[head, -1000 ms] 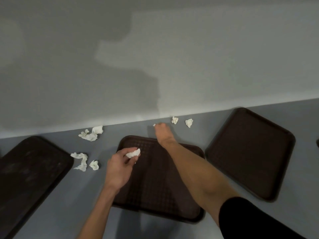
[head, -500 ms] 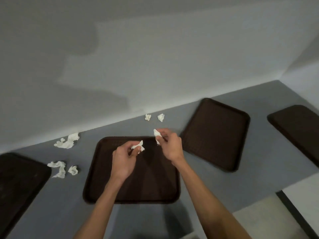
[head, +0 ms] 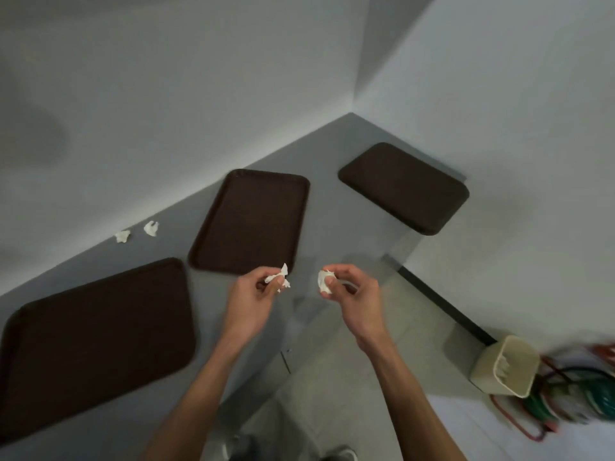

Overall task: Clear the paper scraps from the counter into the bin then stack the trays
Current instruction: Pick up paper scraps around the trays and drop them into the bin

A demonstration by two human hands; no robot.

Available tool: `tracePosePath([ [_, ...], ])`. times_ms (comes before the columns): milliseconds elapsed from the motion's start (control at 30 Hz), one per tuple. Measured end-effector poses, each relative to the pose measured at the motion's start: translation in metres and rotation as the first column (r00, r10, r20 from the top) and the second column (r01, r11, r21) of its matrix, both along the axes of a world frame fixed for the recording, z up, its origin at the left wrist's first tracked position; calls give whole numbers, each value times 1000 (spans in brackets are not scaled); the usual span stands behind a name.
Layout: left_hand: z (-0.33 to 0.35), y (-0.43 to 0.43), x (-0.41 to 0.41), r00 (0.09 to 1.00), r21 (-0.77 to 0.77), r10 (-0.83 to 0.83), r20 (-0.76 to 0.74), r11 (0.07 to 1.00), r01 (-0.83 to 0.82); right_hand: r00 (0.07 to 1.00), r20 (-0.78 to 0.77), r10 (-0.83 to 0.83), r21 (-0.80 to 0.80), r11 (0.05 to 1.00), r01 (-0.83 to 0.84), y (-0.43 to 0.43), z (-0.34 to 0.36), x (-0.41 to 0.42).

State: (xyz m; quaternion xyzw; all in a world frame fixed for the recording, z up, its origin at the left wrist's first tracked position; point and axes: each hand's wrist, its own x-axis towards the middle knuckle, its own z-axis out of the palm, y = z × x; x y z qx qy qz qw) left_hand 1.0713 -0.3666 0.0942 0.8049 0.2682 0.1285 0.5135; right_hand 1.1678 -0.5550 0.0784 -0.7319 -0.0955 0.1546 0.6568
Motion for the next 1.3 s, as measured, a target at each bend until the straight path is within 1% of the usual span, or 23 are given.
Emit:
tracePosePath([
  [167,-9,-116,63,989,-11,-148,-17,989,148,988,-9,-153,-47,987,152,-127,-4,29],
  [300,-18,-200,110,952,-20,-300,-56,954,299,959,14,-282,-103,954,282,-220,-11,51],
  [367,-24,-239,136,923,-30,-378,-67,926,377,932,18,-363,-112,925,363,-263,-18,64],
  [433,-31,-277,162,898,-52,-436,-65,900,433,901,-14,-433,-108,897,430,-304,-29,76],
  [633,-70,-388,244,812,-110,-574,-108,818,564,806,-98,-584,-125,810,572,-415,-67,114],
  [700,-88,-422,272,780,-119,-616,-109,787,605,770,-106,-629,-160,775,612,-448,-77,128],
  [800,-116,-472,312,733,-139,-666,-139,746,651,727,-114,-677,-242,729,640,-495,-95,150],
  [900,-146,-521,345,686,-118,-704,-183,709,695,690,-124,-713,-296,690,660,-535,-115,171],
  [1067,-195,-590,378,595,-111,-757,-270,638,762,620,-174,-765,-405,629,664,-601,-166,197],
  [1200,-247,-638,391,564,-127,-734,-379,645,754,592,-226,-774,-482,617,622,-655,-233,215],
  [1300,-297,-674,398,584,-118,-695,-420,680,724,596,-296,-747,-534,647,545,-692,-298,226],
])
